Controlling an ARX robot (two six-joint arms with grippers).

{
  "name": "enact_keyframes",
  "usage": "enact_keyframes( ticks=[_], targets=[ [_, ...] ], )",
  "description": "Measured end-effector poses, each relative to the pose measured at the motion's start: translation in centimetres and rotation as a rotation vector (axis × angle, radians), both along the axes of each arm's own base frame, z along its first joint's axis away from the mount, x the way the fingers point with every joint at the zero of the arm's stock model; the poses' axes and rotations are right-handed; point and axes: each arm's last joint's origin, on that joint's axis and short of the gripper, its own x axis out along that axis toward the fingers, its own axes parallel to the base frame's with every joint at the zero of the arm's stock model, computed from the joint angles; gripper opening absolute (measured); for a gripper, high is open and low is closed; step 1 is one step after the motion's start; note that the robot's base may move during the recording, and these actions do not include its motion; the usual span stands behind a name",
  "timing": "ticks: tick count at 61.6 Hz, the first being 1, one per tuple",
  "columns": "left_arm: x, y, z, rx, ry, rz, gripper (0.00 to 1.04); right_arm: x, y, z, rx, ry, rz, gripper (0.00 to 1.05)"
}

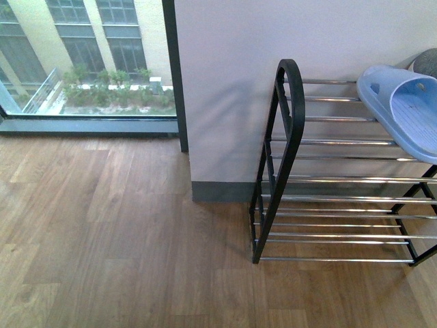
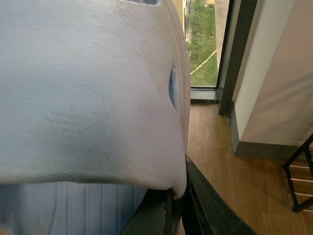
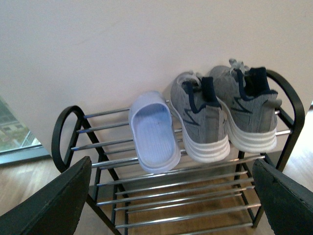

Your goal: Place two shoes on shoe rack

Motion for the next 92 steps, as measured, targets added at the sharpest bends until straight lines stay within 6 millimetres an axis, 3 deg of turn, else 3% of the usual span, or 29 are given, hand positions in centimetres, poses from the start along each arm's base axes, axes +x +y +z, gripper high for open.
enact_keyframes(
  ticks=[9, 17, 25, 31, 40, 55, 72, 92],
  targets=[
    [0.0, 0.0, 0.0, 0.000, 0.000, 0.000, 0.02, -0.1, 0.0, -0.3, -0.011, -0.013, 0.039, 0.92],
    [0.0, 0.0, 0.0, 0.000, 0.000, -0.001, 0.02, -0.3, 1.9, -0.6, -0.115, -0.078, 0.214, 0.68],
    [0.0, 0.0, 0.0, 0.000, 0.000, 0.000, 0.02, -0.6, 3.4, -0.9, -0.133, -0.078, 0.208, 0.47],
    [0.0, 0.0, 0.0, 0.000, 0.000, -0.002, 0.02, -0.8, 4.6, -1.0, -0.157, -0.101, 0.211, 0.24],
    [0.0, 0.0, 0.0, 0.000, 0.000, -0.001, 0.02, -1.0, 5.6, -0.9, -0.160, -0.109, 0.216, 0.01],
    [0.0, 0.0, 0.0, 0.000, 0.000, 0.000, 0.02, -2.2, 6.7, -1.2, -0.158, -0.103, 0.219, 0.02],
    [0.0, 0.0, 0.0, 0.000, 0.000, 0.000, 0.02, -2.3, 8.1, -1.2, -0.157, -0.108, 0.232, 0.02],
    [0.0, 0.0, 0.0, 0.000, 0.000, -0.001, 0.02, -2.3, 8.2, -1.2, -0.156, -0.108, 0.229, 0.02]
  ],
)
